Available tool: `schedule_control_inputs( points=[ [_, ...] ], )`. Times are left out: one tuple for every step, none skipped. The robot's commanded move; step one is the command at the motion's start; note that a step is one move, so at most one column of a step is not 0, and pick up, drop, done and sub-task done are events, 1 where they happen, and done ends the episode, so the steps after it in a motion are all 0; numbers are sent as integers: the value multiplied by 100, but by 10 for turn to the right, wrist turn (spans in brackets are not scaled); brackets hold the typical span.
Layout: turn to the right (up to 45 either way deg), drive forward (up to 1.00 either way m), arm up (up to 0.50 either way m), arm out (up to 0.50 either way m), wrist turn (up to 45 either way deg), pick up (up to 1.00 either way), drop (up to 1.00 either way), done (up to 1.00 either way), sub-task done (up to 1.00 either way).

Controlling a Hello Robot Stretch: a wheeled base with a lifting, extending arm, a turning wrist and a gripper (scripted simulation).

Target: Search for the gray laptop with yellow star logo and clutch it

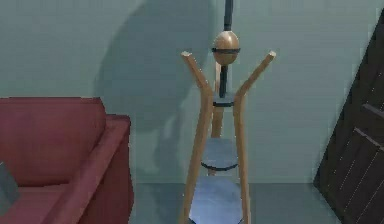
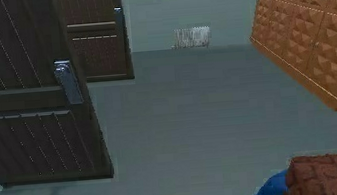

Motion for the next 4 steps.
schedule_control_inputs(
  points=[
    [-450, 0, 0, 0, 0, 0, 0, 0, 0],
    [-330, 0, 0, 0, 0, 0, 0, 0, 0],
    [0, 30, 0, 0, 0, 0, 0, 0, 0],
    [-450, 0, 0, 0, 0, 0, 0, 0, 0]
  ],
)
